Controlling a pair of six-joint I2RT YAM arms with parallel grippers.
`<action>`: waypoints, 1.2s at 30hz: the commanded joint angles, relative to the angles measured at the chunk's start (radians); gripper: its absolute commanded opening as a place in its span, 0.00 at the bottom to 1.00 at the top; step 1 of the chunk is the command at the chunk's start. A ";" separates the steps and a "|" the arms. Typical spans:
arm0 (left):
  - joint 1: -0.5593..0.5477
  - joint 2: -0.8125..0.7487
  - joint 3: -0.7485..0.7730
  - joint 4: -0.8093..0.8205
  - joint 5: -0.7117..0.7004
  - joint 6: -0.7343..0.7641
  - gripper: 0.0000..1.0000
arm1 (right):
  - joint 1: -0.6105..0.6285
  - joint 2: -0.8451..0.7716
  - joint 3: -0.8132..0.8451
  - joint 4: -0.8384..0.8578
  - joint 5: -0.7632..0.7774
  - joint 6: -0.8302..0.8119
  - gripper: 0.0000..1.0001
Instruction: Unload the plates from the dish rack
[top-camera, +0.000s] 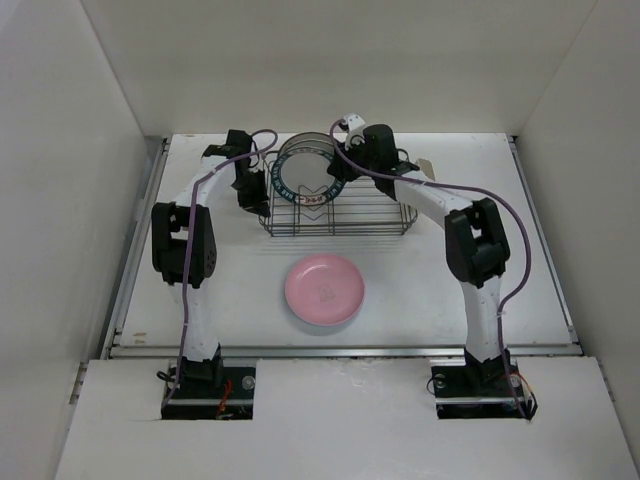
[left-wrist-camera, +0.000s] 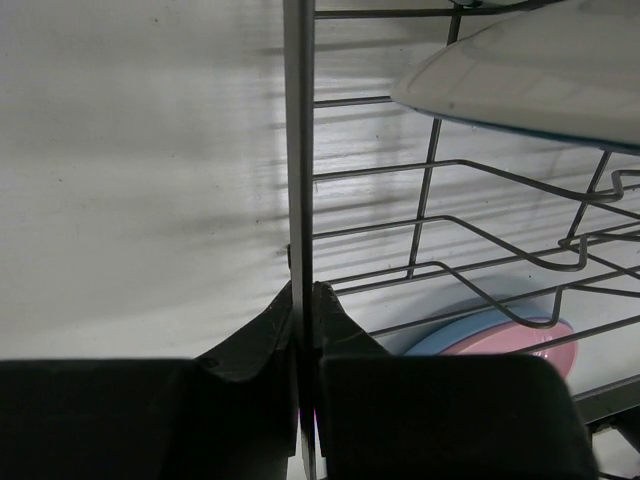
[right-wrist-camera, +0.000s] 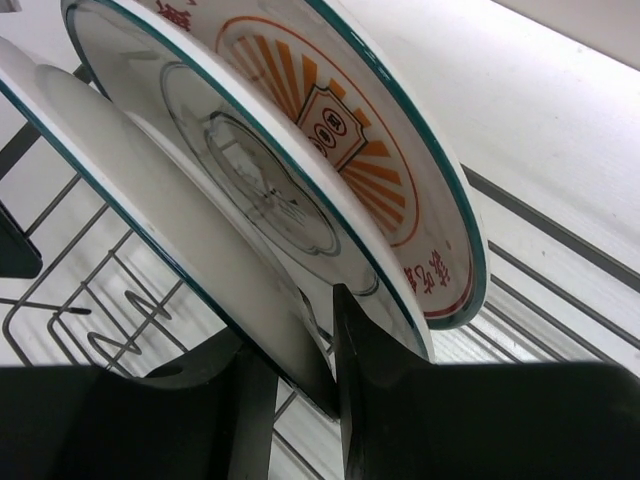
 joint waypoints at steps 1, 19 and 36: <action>-0.024 0.054 -0.017 -0.076 -0.007 -0.015 0.00 | 0.021 -0.145 -0.053 0.052 0.103 0.063 0.00; -0.015 0.035 -0.012 -0.067 -0.007 -0.024 0.00 | 0.021 -0.316 -0.092 0.096 0.199 0.066 0.00; -0.017 0.051 0.057 -0.091 -0.041 -0.024 0.00 | -0.086 -0.735 -0.366 -0.136 0.170 0.340 0.00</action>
